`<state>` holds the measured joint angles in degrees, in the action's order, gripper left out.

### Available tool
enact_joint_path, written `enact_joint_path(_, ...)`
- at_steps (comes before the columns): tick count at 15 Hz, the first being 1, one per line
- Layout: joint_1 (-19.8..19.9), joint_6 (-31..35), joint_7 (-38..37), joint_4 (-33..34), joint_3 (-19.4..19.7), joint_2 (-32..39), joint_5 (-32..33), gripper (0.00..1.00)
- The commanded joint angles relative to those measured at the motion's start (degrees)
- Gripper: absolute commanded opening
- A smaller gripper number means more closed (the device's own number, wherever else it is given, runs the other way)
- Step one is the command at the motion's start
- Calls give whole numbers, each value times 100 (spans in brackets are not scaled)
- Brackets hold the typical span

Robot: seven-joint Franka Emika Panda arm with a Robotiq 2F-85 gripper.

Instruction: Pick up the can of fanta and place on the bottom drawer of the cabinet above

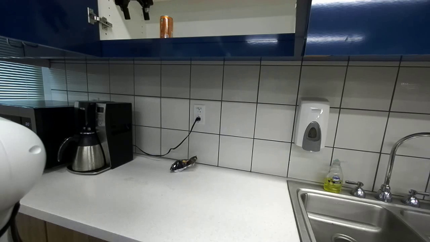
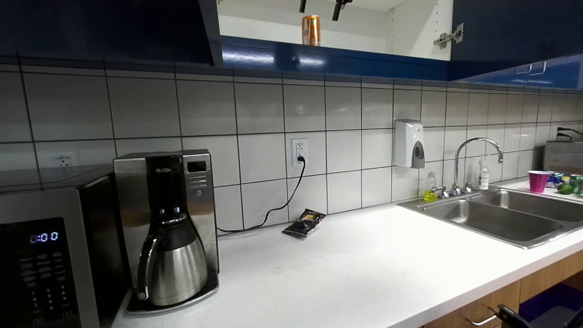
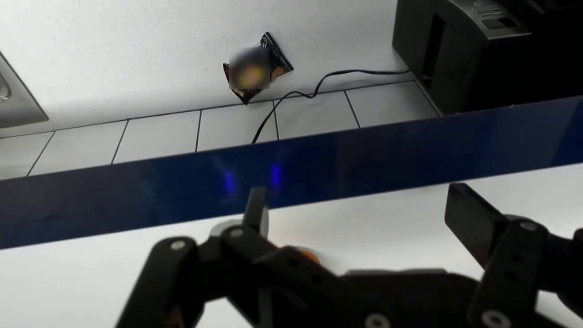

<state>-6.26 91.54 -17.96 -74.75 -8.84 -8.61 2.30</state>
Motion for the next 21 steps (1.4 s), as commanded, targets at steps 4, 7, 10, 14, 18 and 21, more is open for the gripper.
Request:
enact_joint_path(4,-33,1104,-12,-2403,80,-1259,-342,100)
enact_joint_path(7,17,1484,54,-3390,13,-1593,-463,100)
enact_joint_path(10,-5,2006,100,-4468,13,-1886,-583,100)
enact_joint_path(14,-40,2792,148,-5945,0,-2298,-713,100)
enact_joint_path(18,18,2824,53,-6095,-59,-2149,-604,100)
enact_joint_path(21,20,2863,57,-6233,-62,-2307,-608,100)
